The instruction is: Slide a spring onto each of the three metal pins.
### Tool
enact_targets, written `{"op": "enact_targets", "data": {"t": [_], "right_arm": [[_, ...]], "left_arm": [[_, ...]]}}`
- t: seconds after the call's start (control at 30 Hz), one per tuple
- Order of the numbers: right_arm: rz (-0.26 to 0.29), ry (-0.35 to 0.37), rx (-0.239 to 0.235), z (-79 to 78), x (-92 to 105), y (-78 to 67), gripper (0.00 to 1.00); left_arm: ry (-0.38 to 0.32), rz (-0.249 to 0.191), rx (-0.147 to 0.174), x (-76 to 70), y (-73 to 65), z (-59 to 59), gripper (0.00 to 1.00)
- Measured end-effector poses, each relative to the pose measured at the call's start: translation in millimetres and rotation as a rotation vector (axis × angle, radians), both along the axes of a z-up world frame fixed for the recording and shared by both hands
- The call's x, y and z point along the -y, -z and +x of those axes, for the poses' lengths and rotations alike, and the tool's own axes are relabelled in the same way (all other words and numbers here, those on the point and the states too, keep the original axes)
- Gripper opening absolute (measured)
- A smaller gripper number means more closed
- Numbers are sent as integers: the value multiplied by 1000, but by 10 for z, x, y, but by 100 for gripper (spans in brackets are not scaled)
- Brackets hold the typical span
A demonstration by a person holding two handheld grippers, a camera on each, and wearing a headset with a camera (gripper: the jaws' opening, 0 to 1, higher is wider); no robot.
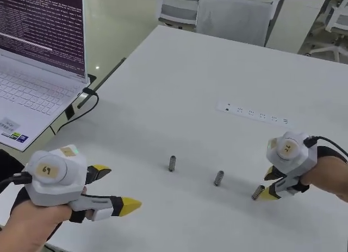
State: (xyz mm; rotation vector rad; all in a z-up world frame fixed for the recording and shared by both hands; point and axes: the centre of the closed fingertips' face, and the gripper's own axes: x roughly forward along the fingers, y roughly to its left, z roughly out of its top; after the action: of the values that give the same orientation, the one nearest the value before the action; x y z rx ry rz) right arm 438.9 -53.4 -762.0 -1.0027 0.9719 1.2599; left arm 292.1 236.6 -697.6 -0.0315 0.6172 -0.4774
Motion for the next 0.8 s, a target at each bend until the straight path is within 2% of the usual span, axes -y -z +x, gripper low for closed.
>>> {"op": "enact_targets", "data": {"t": [0.1, 0.2, 0.53, 0.67, 0.8], "right_arm": [[12, 18, 4, -20, 24, -38, 28], [60, 79, -6, -52, 31, -75, 29], [142, 205, -3, -179, 143, -138, 32], [202, 272, -1, -235, 159, -169, 34], [287, 353, -9, -313, 140, -217, 35]], "left_arm": [[7, 3, 5, 30, -43, 2, 65], [12, 3, 9, 42, -42, 2, 65], [28, 4, 20, 85, -114, -22, 66], [35, 3, 27, 99, -132, -20, 66], [43, 7, 31, 108, -148, -21, 66]]}}
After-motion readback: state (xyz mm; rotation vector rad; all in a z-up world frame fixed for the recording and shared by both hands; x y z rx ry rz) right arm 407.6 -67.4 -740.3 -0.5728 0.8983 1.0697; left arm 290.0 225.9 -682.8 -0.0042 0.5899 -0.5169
